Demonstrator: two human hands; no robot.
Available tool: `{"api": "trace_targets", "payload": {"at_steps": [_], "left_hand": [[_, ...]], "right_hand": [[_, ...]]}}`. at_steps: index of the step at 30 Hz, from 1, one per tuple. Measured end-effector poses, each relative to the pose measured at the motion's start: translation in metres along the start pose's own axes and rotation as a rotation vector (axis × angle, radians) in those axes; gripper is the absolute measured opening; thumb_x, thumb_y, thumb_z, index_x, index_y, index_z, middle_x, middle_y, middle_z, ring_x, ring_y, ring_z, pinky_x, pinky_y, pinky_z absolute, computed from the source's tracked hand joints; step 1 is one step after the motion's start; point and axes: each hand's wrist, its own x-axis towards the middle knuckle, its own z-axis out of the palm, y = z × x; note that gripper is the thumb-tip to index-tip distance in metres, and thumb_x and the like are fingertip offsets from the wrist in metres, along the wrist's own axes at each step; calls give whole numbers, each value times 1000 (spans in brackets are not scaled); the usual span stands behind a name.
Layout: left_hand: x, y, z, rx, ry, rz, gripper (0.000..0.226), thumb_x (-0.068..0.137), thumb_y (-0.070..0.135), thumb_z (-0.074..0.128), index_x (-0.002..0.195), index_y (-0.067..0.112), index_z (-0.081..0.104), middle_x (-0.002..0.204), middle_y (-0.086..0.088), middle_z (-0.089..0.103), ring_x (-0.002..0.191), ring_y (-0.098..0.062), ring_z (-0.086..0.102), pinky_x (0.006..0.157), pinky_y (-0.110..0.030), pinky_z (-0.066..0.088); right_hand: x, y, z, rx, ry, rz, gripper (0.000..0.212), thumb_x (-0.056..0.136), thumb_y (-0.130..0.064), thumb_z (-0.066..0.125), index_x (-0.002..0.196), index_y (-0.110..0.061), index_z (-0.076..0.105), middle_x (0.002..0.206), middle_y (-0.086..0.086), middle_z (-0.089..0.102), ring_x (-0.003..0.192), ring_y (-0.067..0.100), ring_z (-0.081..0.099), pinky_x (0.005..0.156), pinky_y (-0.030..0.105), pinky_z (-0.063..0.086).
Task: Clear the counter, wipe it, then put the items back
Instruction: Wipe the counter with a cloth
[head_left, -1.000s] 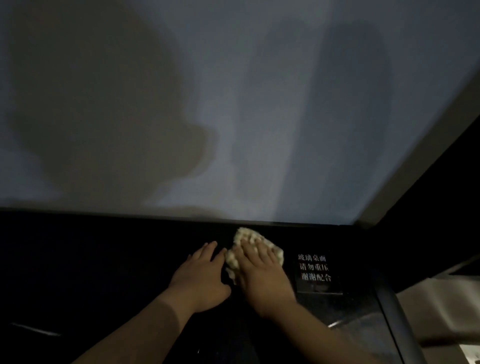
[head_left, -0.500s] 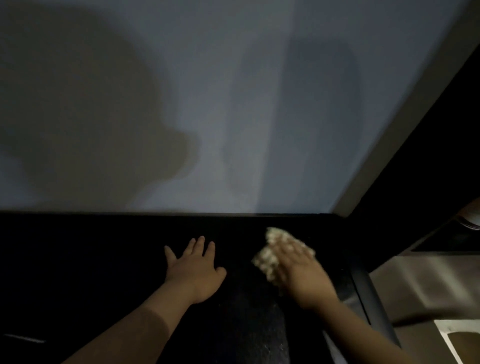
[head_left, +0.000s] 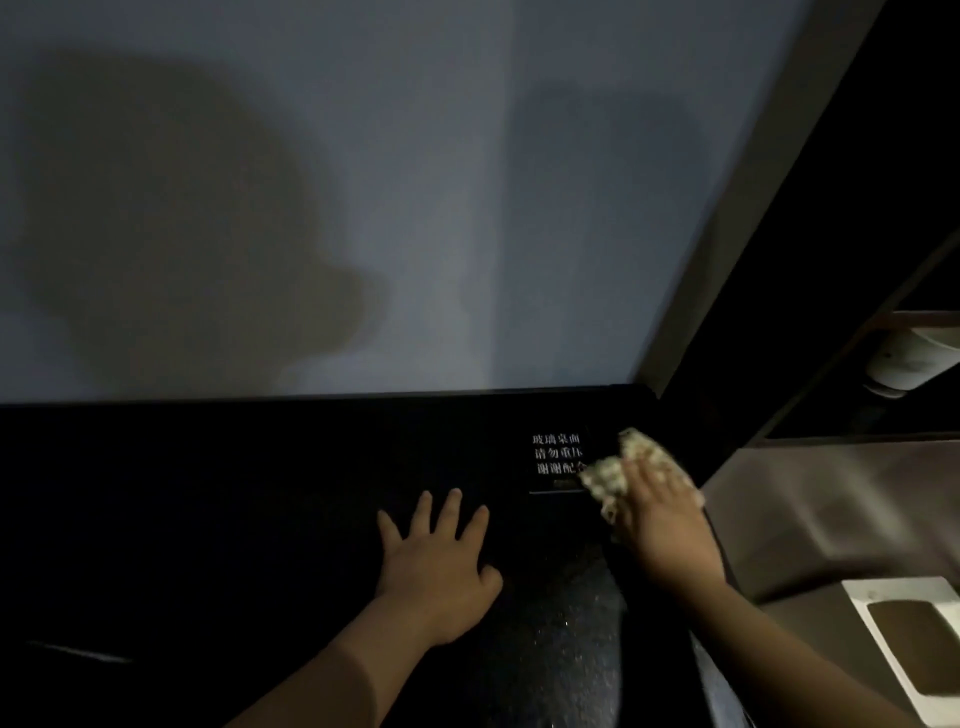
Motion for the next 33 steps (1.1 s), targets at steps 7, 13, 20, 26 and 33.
{"api": "trace_targets", "payload": {"at_steps": [7, 13, 20, 26, 33], "left_hand": [[3, -13, -6, -107, 0, 7, 62, 96, 46, 30, 151, 33, 5, 159, 8, -10, 147, -22, -11, 118, -53, 3], [4, -12, -6, -81, -11, 13, 71, 92, 49, 40, 151, 32, 4, 159, 9, -10, 146, -22, -12, 117, -53, 4], [5, -17, -3, -69, 10, 27, 73, 90, 49, 43, 151, 34, 5, 159, 10, -9, 147, -21, -11, 117, -53, 4], [3, -16, 0, -74, 29, 22, 74, 90, 49, 43, 151, 33, 4, 159, 10, -10, 146, -21, -12, 117, -52, 1], [3, -15, 4, -67, 44, 26, 75, 91, 50, 41, 151, 33, 1, 159, 9, -12, 146, -21, -14, 117, -53, -2]], "right_hand": [[-30, -15, 11, 11, -126, -294, 66, 78, -46, 32, 135, -18, 51, 140, 3, 49, 126, 26, 51, 103, 33, 39], [33, 28, 2, 142, -32, 127, 61, 97, -41, 34, 151, -19, 16, 159, 6, 10, 146, 30, 7, 118, 41, 10], [-8, 7, -2, 64, -69, -211, 87, 72, -60, -2, 149, -25, 20, 158, 0, 15, 147, 20, 7, 117, 28, 3], [42, 3, -6, 92, -87, 54, 58, 99, -35, 38, 151, -21, 17, 159, 4, 12, 146, 26, 7, 117, 37, 9], [-56, 26, 19, -30, -1, -265, 63, 98, -51, 11, 131, -15, 50, 130, 12, 59, 116, 37, 58, 102, 34, 30]]}}
